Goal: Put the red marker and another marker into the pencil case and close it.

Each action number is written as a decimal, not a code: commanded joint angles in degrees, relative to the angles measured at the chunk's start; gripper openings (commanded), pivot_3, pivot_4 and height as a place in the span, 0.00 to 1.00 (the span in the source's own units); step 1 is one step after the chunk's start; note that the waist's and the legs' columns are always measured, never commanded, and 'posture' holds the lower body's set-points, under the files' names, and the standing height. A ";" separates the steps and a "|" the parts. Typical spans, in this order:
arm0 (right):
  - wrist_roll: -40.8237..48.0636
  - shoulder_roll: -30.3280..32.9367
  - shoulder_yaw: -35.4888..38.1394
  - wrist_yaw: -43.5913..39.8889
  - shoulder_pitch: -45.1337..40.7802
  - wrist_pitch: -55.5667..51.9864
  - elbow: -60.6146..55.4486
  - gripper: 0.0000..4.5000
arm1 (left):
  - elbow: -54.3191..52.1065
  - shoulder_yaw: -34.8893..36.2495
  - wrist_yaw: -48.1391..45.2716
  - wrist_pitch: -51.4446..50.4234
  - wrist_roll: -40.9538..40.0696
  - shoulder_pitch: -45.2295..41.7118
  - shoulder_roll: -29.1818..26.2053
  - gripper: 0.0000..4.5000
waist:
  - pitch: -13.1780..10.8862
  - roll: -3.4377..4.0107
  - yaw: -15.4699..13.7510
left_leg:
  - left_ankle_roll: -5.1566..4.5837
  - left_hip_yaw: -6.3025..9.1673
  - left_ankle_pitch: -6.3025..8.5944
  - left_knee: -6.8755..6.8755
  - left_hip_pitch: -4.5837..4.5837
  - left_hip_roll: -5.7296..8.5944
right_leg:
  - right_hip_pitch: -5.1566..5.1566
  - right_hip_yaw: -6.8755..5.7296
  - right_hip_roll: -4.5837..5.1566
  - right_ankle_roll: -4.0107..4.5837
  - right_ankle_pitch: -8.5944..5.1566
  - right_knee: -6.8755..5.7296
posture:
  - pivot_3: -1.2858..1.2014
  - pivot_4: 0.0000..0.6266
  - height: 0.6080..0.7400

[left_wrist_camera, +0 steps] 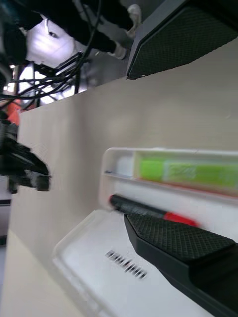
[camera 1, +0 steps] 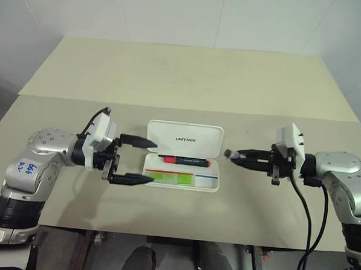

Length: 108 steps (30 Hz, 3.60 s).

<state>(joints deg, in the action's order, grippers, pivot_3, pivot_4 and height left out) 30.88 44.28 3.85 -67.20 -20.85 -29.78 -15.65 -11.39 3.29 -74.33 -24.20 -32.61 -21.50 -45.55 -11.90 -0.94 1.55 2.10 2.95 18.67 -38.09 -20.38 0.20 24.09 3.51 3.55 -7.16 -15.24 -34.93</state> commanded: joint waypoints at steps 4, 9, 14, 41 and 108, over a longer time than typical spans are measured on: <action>-4.41 -1.68 -9.10 0.13 1.49 2.73 -1.17 0.08 | -0.23 -1.58 -1.59 5.18 3.40 2.49 -0.87 1.00 | 0.02 -0.04 -0.13 | -0.01 0.03 0.00 0.01 -0.04 0.01 | 0.00 -0.06 0.01 0.03 -0.02 0.05 | 0.52 0.24 1.00; -11.27 -1.84 -14.68 -3.05 -1.16 10.64 6.46 0.08 | 2.58 -2.99 -2.02 7.65 5.18 1.69 -0.16 1.00 | 0.02 -0.03 0.07 | -0.02 -0.01 0.01 0.01 -0.05 0.02 | 0.03 -0.05 -0.01 0.03 -0.02 0.05 | 0.52 0.24 1.00; -14.50 -2.85 -17.28 -5.82 -4.42 15.28 13.16 0.08 | 3.15 -3.66 -1.50 8.52 5.69 1.01 0.57 1.00 | 0.02 -0.04 0.07 | -0.02 -0.02 0.01 0.02 -0.05 0.00 | 0.08 -0.05 -0.03 0.04 -0.02 0.00 | 0.52 0.24 1.00; -16.66 -6.13 -16.88 -7.55 -11.95 17.49 19.17 0.97 | 2.50 -2.83 0.50 9.09 5.82 1.83 0.13 1.00 | 0.05 -0.08 0.08 | -0.01 -0.04 0.00 0.02 -0.07 -0.01 | 0.19 -0.03 -0.02 0.06 -0.03 -0.13 | 0.52 0.24 1.00; 9.95 1.51 8.98 8.35 3.38 3.45 -9.91 1.00 | 32.49 3.79 26.94 6.91 9.37 -13.64 17.25 0.01 | 0.08 -0.15 -1.50 | -0.02 0.11 -0.04 -0.12 -0.77 0.07 | 0.62 -0.17 0.05 -0.05 0.07 -0.19 | 0.52 0.24 1.00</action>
<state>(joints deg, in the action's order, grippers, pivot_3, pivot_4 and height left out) 40.76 45.21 11.64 -58.77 -17.47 -27.70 -23.05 21.01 7.62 -46.69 -17.11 -23.99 -34.02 -28.40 -11.82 -1.09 0.04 2.08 3.05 18.63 -38.22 -21.15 0.27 24.70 3.34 3.59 -7.22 -15.16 -35.11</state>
